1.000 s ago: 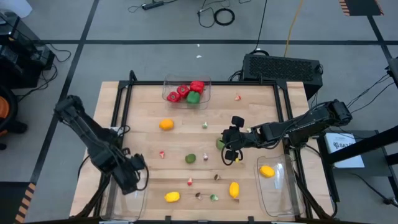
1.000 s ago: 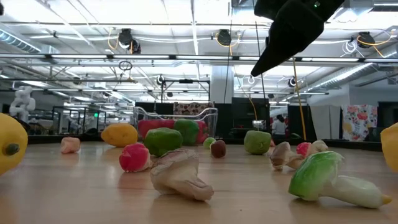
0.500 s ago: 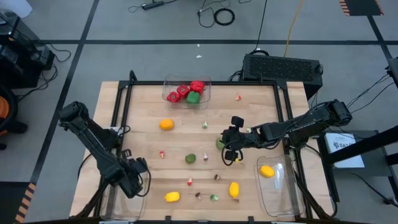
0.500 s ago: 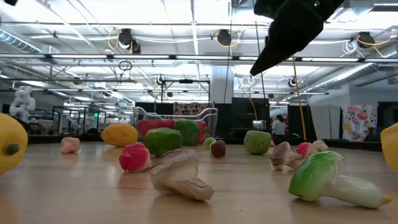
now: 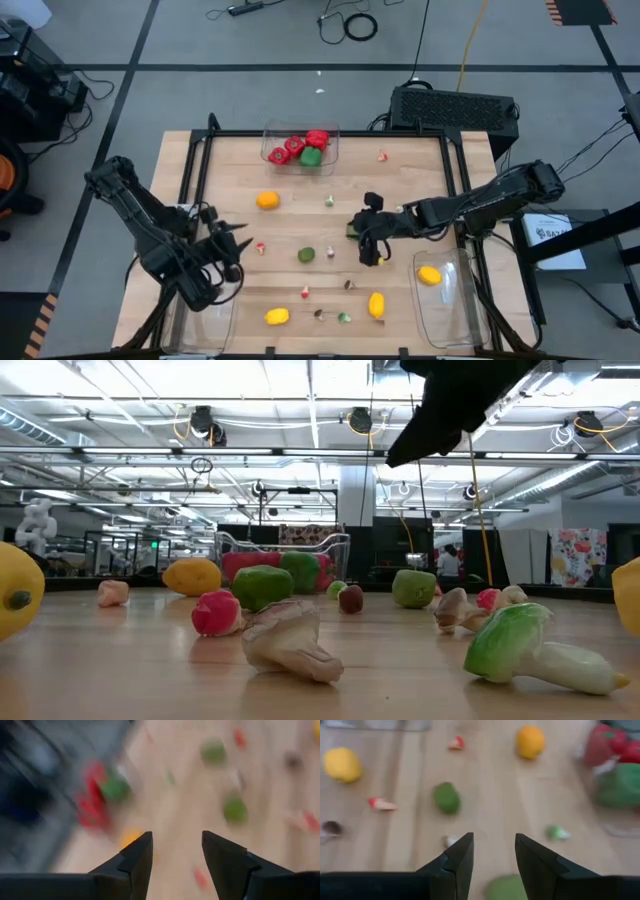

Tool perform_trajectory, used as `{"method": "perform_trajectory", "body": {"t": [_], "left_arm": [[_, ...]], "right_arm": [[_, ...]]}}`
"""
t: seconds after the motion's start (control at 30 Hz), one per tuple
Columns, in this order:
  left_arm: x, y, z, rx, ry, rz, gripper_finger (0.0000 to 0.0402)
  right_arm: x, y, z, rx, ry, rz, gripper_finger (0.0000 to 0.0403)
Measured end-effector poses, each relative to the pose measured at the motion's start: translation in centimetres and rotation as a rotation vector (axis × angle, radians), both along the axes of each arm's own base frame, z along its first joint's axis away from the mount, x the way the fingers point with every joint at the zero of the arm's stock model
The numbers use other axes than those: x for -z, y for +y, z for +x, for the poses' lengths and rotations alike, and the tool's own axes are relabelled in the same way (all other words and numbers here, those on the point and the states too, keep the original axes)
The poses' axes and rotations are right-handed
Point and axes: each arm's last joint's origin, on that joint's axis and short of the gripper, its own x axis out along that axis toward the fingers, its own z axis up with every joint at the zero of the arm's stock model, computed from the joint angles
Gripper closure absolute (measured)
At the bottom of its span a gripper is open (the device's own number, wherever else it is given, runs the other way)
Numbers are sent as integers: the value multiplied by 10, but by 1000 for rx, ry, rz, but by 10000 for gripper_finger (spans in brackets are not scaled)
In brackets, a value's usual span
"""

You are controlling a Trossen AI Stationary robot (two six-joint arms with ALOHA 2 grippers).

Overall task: Sort produce into baskets
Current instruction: Put the green lime into the bottom right transparent bin

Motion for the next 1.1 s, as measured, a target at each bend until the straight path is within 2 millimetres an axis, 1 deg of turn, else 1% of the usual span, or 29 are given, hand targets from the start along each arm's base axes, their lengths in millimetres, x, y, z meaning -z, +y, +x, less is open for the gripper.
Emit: {"method": "perform_trajectory", "body": {"t": [0.07,0.13,0.23,0.33,0.43,0.53,0.63,0.73,0.83,0.97,1.1], "left_arm": [[-3,0,3,17,-86,127,223],[-5,2,6,14,-122,202,223],[-6,7,11,-20,-141,208,223],[-4,11,16,-64,-177,190,223],[1,16,21,-89,-165,209,223],[10,21,23,-100,-126,204,223],[24,22,27,-66,-33,153,223],[34,18,35,7,27,88,223],[38,14,46,114,53,29,223],[35,11,59,232,34,-16,223],[34,13,64,254,26,-8,224]], "right_arm": [[5,2,3,-17,22,5,265],[14,2,5,-29,66,9,260],[26,-1,8,12,178,14,242],[34,-1,11,95,255,58,209],[33,-1,16,214,195,111,163],[32,-1,15,353,141,137,118],[33,-4,14,459,125,197,79],[38,-9,15,550,134,257,53],[47,-15,19,602,159,292,39],[64,-23,23,648,232,340,37],[83,-26,27,669,319,359,41]]}}
